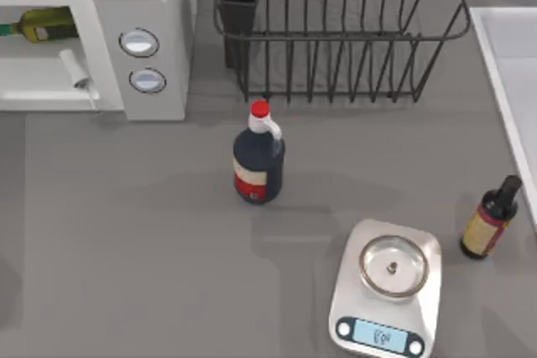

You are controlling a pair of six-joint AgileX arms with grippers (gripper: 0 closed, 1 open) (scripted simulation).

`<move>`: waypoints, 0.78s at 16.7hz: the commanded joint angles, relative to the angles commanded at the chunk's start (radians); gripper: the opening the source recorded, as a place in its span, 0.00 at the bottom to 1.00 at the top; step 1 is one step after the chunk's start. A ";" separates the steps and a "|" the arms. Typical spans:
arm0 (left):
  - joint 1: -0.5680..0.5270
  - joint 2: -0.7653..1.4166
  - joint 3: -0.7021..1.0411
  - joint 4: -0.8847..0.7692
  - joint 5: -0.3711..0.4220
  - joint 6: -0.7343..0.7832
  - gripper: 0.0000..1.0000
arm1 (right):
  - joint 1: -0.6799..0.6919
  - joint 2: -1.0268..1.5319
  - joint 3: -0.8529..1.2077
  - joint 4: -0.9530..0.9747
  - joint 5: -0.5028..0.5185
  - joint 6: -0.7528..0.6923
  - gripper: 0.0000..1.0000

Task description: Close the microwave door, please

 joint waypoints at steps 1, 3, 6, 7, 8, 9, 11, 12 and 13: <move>-0.018 -0.033 -0.044 0.020 -0.009 -0.020 0.00 | 0.000 0.000 0.000 0.000 0.000 0.000 1.00; -0.049 -0.091 -0.117 0.055 -0.024 -0.054 0.00 | 0.000 0.000 0.000 0.000 0.000 0.000 1.00; -0.066 -0.121 -0.153 0.074 -0.032 -0.074 0.00 | 0.000 0.000 0.000 0.000 0.000 0.000 1.00; -0.066 -0.121 -0.153 0.074 -0.032 -0.074 0.00 | 0.000 0.000 0.000 0.000 0.000 0.000 1.00; -0.066 -0.121 -0.153 0.074 -0.032 -0.074 0.00 | 0.000 0.000 0.000 0.000 0.000 0.000 1.00; -0.060 -0.117 -0.153 0.071 -0.028 -0.073 0.00 | 0.000 0.000 0.000 0.000 0.000 0.000 1.00; -0.077 -0.134 -0.170 0.078 -0.040 -0.090 0.00 | 0.000 0.000 0.000 0.000 0.000 0.000 1.00; -0.101 -0.158 -0.194 0.087 -0.056 -0.114 0.00 | 0.000 0.000 0.000 0.000 0.000 0.000 1.00; -0.135 -0.193 -0.226 0.099 -0.076 -0.147 0.00 | 0.000 0.000 0.000 0.000 0.000 0.000 1.00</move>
